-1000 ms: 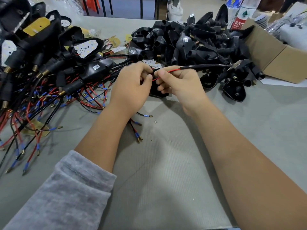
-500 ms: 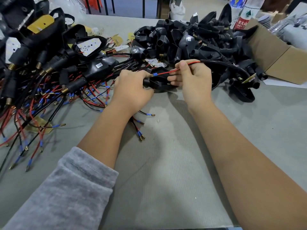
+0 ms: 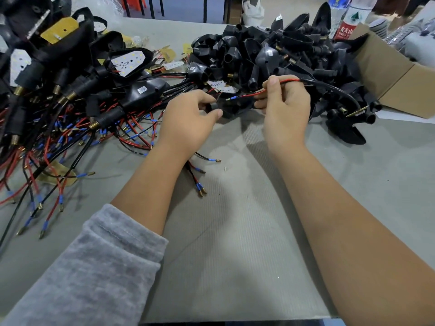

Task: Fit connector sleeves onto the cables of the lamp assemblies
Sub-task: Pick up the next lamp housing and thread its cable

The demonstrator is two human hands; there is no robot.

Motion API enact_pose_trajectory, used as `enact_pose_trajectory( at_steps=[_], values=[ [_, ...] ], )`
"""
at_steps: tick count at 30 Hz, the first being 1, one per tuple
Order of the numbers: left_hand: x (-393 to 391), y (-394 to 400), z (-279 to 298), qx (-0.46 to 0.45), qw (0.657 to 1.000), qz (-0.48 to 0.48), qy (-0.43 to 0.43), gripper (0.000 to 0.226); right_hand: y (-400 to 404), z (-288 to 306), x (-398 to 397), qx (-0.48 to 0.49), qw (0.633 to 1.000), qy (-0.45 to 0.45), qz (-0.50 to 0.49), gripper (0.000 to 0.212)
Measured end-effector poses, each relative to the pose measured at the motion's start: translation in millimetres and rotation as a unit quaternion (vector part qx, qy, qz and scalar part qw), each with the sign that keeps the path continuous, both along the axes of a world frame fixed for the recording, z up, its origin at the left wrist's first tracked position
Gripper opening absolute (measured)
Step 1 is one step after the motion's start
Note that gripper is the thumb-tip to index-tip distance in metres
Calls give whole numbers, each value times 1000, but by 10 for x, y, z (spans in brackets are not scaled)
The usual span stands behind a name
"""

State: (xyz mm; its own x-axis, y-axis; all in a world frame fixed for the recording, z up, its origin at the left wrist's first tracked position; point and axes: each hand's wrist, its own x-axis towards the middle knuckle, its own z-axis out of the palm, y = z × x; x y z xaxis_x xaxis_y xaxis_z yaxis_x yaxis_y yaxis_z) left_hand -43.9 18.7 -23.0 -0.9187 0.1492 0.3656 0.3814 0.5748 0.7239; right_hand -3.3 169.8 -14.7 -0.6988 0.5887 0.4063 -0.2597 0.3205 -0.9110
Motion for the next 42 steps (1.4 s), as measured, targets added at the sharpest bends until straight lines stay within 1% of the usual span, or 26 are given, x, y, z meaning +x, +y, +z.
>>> enact_pose_trajectory(
  at_steps=[2, 3, 5, 7, 8, 10, 13, 15, 17, 19, 21, 24, 27, 29, 32, 37, 39, 42],
  values=[
    [12, 23, 20, 98, 995, -4, -28, 24, -18, 5, 10, -6, 1000, 0, 23, 19],
    [23, 34, 31, 161, 985, -19, -57, 24, -36, 10, 15, -13, 999, 1, 43, 19],
    [46, 48, 51, 301, 943, -63, -126, 23, -81, 22, 33, -46, 995, 7, 89, 20],
    [47, 43, 71, 404, 891, -90, -184, 25, -115, 44, 48, -104, 986, 20, 132, 21],
    [43, 34, 82, 438, 869, -95, -207, 25, -127, 55, 53, -135, 979, 25, 153, 21],
    [17, 17, 89, 470, 845, -102, -236, 25, -140, 71, 61, -195, 960, 35, 196, 21],
    [-4, 0, 85, 482, 833, -112, -248, 24, -144, 78, 76, -266, 934, 47, 234, 21],
    [-8, -1, 86, 487, 828, -120, -250, 24, -135, 79, 77, -283, 928, 41, 237, 21],
    [-10, -1, 85, 494, 823, -123, -253, 25, -125, 71, 73, -258, 939, 15, 227, 21],
    [-19, -9, 84, 506, 814, -120, -258, 26, -119, 51, 67, -186, 962, -29, 200, 21],
    [-25, -19, 84, 519, 805, -118, -262, 25, -120, 22, 67, -130, 974, -62, 177, 21],
    [-35, -15, 82, 525, 801, -116, -263, 25, -102, 10, 71, -113, 977, -75, 166, 16],
    [-38, -11, 76, 520, 803, -112, -268, 27, -82, 17, 77, -114, 974, -69, 184, 8],
    [-37, -6, 74, 508, 811, -112, -266, 27, -78, 19, 82, -121, 971, -63, 195, 9],
    [-39, 1, 63, 479, 832, -108, -258, 24, -98, 30, 82, -146, 969, -46, 194, 7],
    [-21, 7, 56, 436, 857, -119, -247, 22, -77, 19, 50, -214, 964, -11, 158, 7],
    [-11, 21, 53, 438, 859, -117, -237, 21, -79, 8, 42, -235, 957, -4, 169, 8],
    [-11, 32, 48, 455, 853, -117, -228, 20, -101, 9, 43, -298, 932, 3, 209, 13]
  ],
)
